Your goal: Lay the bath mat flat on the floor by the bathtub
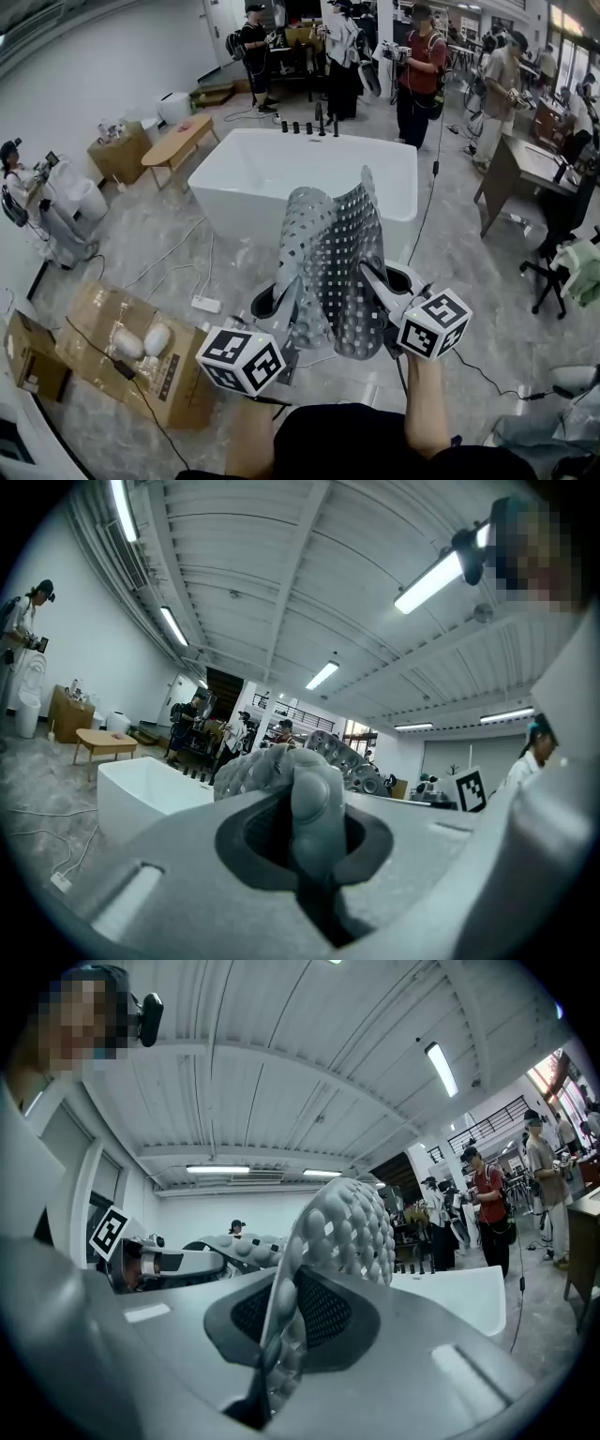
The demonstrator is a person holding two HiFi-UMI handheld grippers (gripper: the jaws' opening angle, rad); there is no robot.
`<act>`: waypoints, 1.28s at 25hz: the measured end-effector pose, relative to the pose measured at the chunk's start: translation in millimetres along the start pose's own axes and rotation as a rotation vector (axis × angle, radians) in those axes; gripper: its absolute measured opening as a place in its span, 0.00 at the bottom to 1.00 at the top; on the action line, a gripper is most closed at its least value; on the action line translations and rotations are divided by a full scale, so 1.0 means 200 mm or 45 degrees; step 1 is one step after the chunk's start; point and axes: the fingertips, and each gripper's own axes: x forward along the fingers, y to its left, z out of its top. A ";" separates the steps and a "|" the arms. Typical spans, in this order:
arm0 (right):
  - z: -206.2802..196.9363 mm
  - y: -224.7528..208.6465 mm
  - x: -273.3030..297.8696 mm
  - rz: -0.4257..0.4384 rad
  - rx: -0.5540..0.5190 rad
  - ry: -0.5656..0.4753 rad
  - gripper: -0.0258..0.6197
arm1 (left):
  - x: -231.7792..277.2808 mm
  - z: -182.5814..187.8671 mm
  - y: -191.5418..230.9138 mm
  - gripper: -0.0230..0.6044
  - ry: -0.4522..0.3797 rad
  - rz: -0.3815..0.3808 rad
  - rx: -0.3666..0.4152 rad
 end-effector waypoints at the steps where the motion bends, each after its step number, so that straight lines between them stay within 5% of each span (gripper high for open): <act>1: -0.01 0.00 0.00 -0.002 -0.001 0.000 0.08 | -0.01 -0.01 0.00 0.07 -0.001 0.002 -0.001; 21: -0.10 -0.21 -0.17 0.055 0.055 0.030 0.08 | 0.11 -0.16 -0.15 0.07 0.039 0.121 0.002; 32: -0.07 -0.29 -0.20 0.017 0.050 0.013 0.08 | 0.21 -0.16 -0.15 0.07 0.051 0.083 0.008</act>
